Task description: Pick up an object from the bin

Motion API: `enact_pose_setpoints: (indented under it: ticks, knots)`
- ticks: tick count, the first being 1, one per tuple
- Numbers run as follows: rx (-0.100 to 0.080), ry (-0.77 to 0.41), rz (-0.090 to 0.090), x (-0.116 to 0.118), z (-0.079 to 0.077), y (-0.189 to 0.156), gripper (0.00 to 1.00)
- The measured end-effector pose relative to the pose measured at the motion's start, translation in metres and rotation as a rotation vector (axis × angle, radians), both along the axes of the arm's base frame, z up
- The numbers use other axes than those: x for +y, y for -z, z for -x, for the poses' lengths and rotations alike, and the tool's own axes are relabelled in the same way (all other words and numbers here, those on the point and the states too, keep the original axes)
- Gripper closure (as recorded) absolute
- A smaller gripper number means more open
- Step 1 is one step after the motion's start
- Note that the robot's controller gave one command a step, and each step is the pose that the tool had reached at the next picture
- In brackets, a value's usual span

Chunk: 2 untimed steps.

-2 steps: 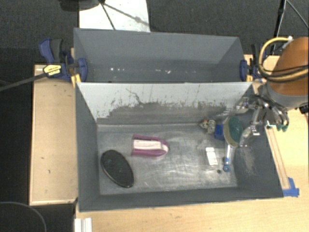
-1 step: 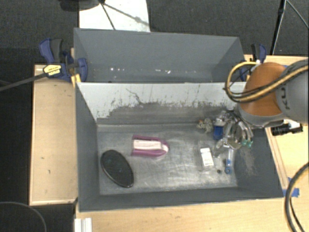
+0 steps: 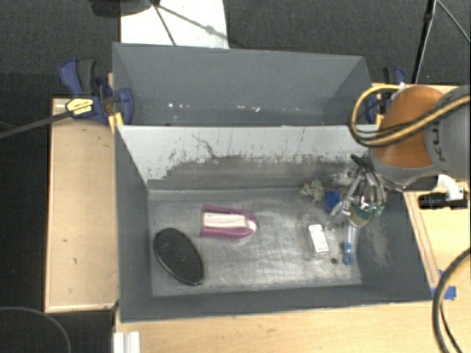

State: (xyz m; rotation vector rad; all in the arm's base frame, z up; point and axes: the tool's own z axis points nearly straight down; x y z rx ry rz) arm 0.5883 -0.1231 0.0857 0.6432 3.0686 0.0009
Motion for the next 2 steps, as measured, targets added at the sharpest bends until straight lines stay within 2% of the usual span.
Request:
enact_pose_setpoints:
  ticks: [1, 2]
  knots:
    - [0.001, -0.007, 0.001, 0.000, 0.000, 0.000, 1.00]
    - [-0.006, 0.012, 0.001, 0.004, 0.005, -0.139, 1.00]
